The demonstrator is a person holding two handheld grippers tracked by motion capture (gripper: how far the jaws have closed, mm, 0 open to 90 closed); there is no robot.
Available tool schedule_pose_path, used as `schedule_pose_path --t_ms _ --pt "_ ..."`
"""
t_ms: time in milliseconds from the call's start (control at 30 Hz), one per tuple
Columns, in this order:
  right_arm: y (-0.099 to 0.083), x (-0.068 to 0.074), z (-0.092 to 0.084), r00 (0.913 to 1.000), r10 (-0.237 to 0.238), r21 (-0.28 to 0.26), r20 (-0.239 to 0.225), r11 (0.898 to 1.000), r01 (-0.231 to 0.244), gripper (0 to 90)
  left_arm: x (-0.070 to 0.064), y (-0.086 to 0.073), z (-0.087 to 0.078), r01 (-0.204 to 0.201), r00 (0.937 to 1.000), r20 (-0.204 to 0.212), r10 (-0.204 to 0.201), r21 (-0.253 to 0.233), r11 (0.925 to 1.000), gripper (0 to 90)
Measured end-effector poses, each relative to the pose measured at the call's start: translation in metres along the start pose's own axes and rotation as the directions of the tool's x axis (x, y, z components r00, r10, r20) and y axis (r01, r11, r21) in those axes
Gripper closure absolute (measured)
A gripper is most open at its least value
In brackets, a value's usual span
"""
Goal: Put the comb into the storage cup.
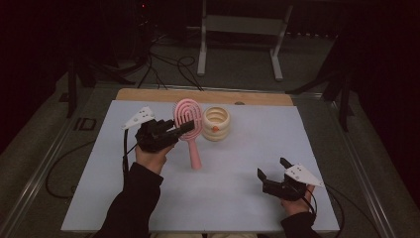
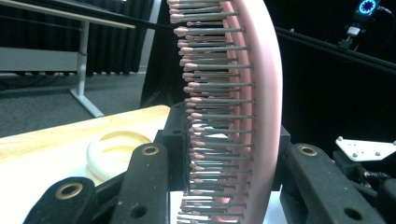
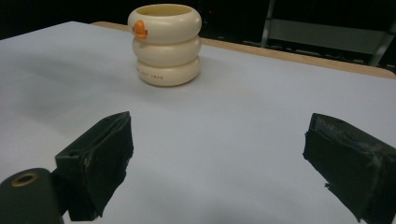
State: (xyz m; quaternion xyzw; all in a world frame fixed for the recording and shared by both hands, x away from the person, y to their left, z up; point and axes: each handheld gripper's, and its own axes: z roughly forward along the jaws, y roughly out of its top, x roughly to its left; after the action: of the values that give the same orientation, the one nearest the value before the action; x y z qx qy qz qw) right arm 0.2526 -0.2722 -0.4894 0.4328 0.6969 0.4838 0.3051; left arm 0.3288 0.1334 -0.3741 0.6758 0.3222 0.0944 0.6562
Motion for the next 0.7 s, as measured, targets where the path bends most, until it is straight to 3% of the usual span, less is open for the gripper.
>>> schedule_pose_path --t_ms 700 --pt "-0.002 -0.001 0.001 1.0 0.007 0.002 0.006 1.0 -0.007 7.8 0.005 0.025 0.006 -0.038 0.9984 -0.042 0.038 0.0 0.9993 65.2"
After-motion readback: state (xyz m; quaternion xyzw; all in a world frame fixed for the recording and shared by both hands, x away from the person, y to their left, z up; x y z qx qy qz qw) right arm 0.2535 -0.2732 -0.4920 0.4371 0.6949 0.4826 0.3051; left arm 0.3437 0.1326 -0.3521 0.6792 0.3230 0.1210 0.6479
